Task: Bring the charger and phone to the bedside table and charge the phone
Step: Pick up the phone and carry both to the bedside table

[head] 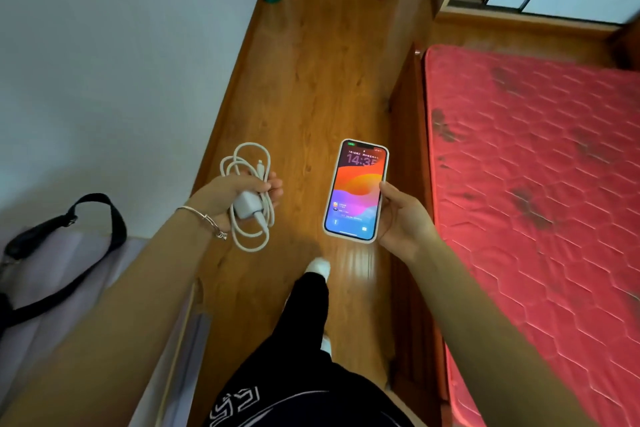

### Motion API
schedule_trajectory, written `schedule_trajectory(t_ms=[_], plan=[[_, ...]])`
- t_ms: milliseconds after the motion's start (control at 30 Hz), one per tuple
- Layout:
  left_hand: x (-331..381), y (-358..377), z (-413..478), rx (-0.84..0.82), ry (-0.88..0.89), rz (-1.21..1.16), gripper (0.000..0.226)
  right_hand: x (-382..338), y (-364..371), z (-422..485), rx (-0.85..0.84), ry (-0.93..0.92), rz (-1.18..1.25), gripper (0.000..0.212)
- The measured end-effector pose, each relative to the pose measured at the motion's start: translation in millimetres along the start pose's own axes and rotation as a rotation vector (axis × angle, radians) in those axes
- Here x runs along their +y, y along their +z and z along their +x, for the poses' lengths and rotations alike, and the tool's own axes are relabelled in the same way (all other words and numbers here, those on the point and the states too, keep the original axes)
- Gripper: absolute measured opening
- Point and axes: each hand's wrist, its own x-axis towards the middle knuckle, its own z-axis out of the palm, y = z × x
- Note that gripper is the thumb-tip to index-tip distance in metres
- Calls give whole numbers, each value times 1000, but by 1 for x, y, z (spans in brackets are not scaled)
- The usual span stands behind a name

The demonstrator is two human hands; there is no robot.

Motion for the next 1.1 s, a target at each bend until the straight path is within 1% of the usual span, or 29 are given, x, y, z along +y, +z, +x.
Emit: schedule_trajectory(t_ms=[167,267,400,533,667,767,933,1100], plan=[[38,17,56,-37,-2,20,15,-39,6,49,35,-24,-19,43],[72,29,91,-60,-10,-11,16,-70,15,81,46,-39,-22,43],[116,41,130,-78,-25,-31,15,-111,23,122,53,-70,-21,35],[145,48,160,-47,-32,-37,14,-136,29,154,52,-64,11,28],[168,57,191,-51,-86,-44,15,-153,31,185,65,-23,52,29],[189,64,216,-57,-67,-35,15,-172,31,212,51,-13,45,27],[228,83,264,-42,-68,-37,15,-219,32,262,58,-17,29,25],[275,115,317,-23,-51,-50,15,-281,30,310,45,-25,9,27]])
